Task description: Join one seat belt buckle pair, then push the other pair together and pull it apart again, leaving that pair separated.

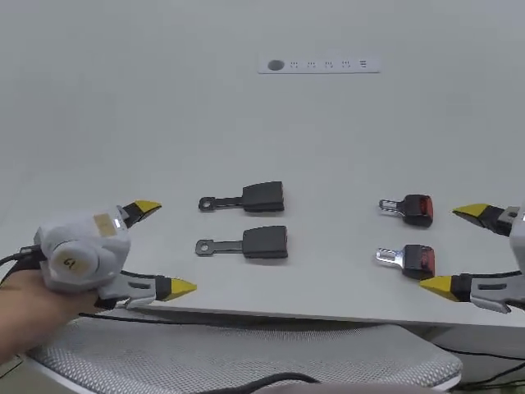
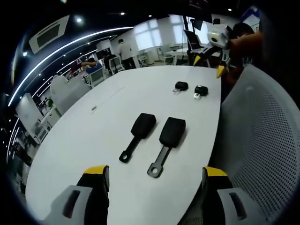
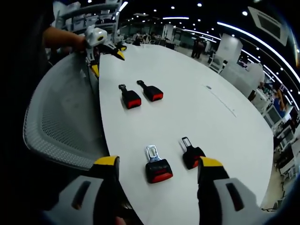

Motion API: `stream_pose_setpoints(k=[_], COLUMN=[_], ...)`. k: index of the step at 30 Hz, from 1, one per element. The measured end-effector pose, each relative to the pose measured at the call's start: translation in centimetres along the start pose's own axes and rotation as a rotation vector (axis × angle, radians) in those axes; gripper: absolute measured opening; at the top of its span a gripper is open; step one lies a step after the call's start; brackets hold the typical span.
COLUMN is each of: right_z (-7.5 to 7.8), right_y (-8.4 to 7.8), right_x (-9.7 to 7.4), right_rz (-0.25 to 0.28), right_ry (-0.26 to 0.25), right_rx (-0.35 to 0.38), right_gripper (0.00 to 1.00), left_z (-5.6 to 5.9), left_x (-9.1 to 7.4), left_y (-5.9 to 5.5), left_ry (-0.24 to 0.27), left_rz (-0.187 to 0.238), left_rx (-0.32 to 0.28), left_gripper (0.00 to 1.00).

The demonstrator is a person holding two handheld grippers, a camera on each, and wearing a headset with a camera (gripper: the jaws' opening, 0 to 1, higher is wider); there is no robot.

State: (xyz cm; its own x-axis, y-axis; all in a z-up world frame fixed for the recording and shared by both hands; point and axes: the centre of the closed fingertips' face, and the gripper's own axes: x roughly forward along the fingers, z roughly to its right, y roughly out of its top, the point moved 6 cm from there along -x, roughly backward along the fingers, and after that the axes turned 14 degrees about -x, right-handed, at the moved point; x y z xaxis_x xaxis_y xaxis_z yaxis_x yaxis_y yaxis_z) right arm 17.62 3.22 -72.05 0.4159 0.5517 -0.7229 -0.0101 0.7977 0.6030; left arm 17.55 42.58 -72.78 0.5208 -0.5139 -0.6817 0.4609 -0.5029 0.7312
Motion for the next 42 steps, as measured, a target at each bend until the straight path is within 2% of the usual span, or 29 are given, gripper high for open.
stream_pose_setpoints(k=[3, 4, 6, 10, 13, 18, 19, 20, 21, 23, 26, 30, 33, 35, 39, 42], right_z=[0.0, 0.0, 0.1, 0.1, 0.2, 0.2, 0.2, 0.2, 0.2, 0.2, 0.2, 0.4, 0.5, 0.6, 0.4, 0.1], right_y=[-0.1, -0.2, -0.3, -0.5, -0.8, -1.2, -1.3, -1.4, -1.6, -1.8, -2.2, -2.9, -3.7, -3.9, -4.2, -4.6], right_x=[0.2, 0.3, 0.6, 1.0, 1.4, 2.2, 2.4, 2.7, 2.9, 3.4, 3.9, 4.5, 4.8, 5.1, 5.6, 6.1], right_rz=[0.0, -0.005, -0.009, -0.018, -0.043, -0.045, -0.049, -0.055, -0.062, -0.065, -0.083, -0.104, -0.144, -0.142, -0.15, -0.166], right_ry=[0.012, 0.017, 0.024, 0.047, 0.064, 0.099, 0.104, 0.113, 0.12, 0.138, 0.156, 0.174, 0.198, 0.206, 0.227, 0.253], right_rx=[-0.011, -0.017, -0.028, -0.058, -0.08, -0.096, -0.096, -0.1, -0.1, -0.098, -0.097, -0.106, -0.068, -0.078, -0.083, -0.089], right_gripper=[0.66, 0.65, 0.65, 0.62, 0.57, 0.48, 0.47, 0.47, 0.46, 0.45, 0.42, 0.41, 0.41, 0.41, 0.41, 0.4], left_z=[0.2, 0.5, 0.8, 1.8, 2.3, 2.2, 1.9, 2.1, 2.1, 2.2, 2.8, 2.8, 3.3, 3.5, 3.5, 3.6], left_x=[0.7, 1.1, 1.9, 3.6, 4.7, 6.7, 7.3, 7.7, 8.2, 8.8, 9.6, 10.5, 11.0, 11.4, 11.8, 12.2], left_y=[0.8, 1.1, 1.7, 2.6, 2.9, 2.5, 2.4, 2.5, 2.6, 2.7, 2.8, 3.0, 2.7, 2.2, 2.0, 1.9], left_ry=[-0.021, -0.045, -0.058, -0.1, -0.13, -0.138, -0.139, -0.155, -0.162, -0.161, -0.173, -0.188, -0.218, -0.226, -0.233, -0.244], left_rz=[-0.015, -0.031, -0.046, -0.054, -0.07, -0.102, -0.096, -0.087, -0.08, -0.08, -0.111, -0.127, -0.152, -0.176, -0.184, -0.193], left_rx=[0.036, 0.049, 0.096, 0.109, 0.104, 0.123, 0.104, 0.059, 0.046, 0.056, 0.104, 0.104, 0.12, 0.134, 0.122, 0.117], left_gripper=[0.79, 0.76, 0.73, 0.68, 0.61, 0.62, 0.62, 0.61, 0.59, 0.61, 0.61, 0.59, 0.58, 0.57, 0.57, 0.52])
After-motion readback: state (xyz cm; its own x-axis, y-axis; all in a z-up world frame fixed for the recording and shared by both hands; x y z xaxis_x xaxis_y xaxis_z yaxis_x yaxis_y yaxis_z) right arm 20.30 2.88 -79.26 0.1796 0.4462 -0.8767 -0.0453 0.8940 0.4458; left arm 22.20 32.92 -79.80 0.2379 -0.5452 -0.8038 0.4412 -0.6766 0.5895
